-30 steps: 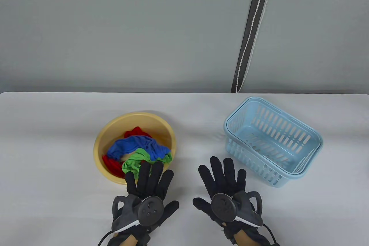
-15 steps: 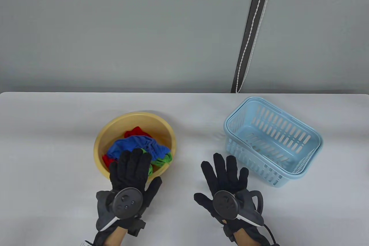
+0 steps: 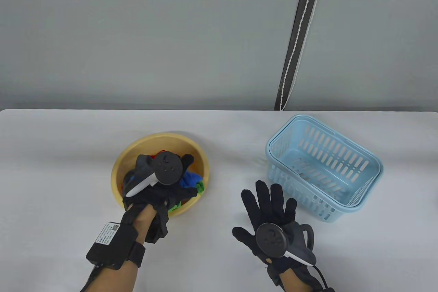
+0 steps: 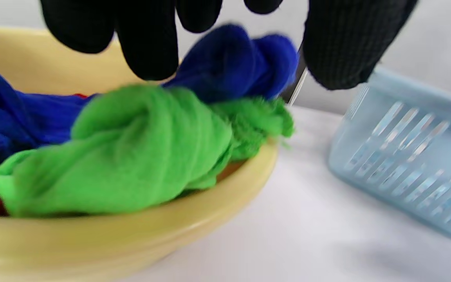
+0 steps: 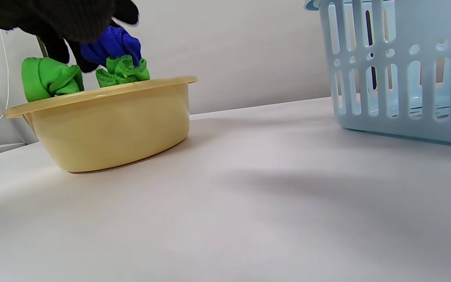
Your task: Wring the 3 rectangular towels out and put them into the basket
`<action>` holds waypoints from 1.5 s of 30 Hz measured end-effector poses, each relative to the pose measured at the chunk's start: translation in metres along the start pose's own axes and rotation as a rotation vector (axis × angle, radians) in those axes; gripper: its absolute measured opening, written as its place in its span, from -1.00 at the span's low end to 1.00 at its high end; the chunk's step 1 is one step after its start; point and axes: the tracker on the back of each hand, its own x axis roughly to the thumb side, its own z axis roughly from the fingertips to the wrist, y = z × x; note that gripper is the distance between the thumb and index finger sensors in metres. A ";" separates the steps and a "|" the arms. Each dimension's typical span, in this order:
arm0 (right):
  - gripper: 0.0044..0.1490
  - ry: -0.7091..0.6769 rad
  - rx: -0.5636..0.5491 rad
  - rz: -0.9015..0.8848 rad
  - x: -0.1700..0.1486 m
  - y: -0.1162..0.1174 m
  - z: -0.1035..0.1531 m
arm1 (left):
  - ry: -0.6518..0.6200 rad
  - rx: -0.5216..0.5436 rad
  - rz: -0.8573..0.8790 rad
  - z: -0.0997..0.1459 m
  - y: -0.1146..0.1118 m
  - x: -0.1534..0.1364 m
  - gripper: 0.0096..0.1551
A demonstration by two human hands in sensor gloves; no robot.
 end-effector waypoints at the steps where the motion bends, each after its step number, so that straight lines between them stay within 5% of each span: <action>1: 0.26 -0.001 -0.003 0.000 0.000 0.000 0.000 | 0.027 -0.021 -0.016 -0.003 -0.001 0.002 0.06; 6: 0.26 -0.004 -0.006 -0.004 0.001 -0.001 0.001 | 0.138 0.111 -0.031 -0.005 0.003 0.002 -0.38; 17: 0.25 -0.015 0.008 -0.004 0.002 0.004 0.001 | 0.141 0.446 0.180 0.044 0.079 -0.016 -0.46; 26: 0.25 -0.005 -0.032 -0.112 0.002 -0.007 0.002 | -0.024 0.661 0.444 0.097 0.128 -0.008 -0.49; 34: 0.26 -0.016 -0.120 -0.273 0.009 -0.039 -0.004 | -0.206 0.742 0.589 0.130 0.145 0.032 -0.46; 40: 0.32 -0.073 -0.200 -0.608 0.018 -0.073 -0.016 | -0.297 0.817 0.418 0.144 0.141 0.085 -0.40; 45: 0.42 -0.083 -0.229 -0.815 0.026 -0.079 -0.023 | -0.287 0.874 0.231 0.155 0.132 0.121 -0.40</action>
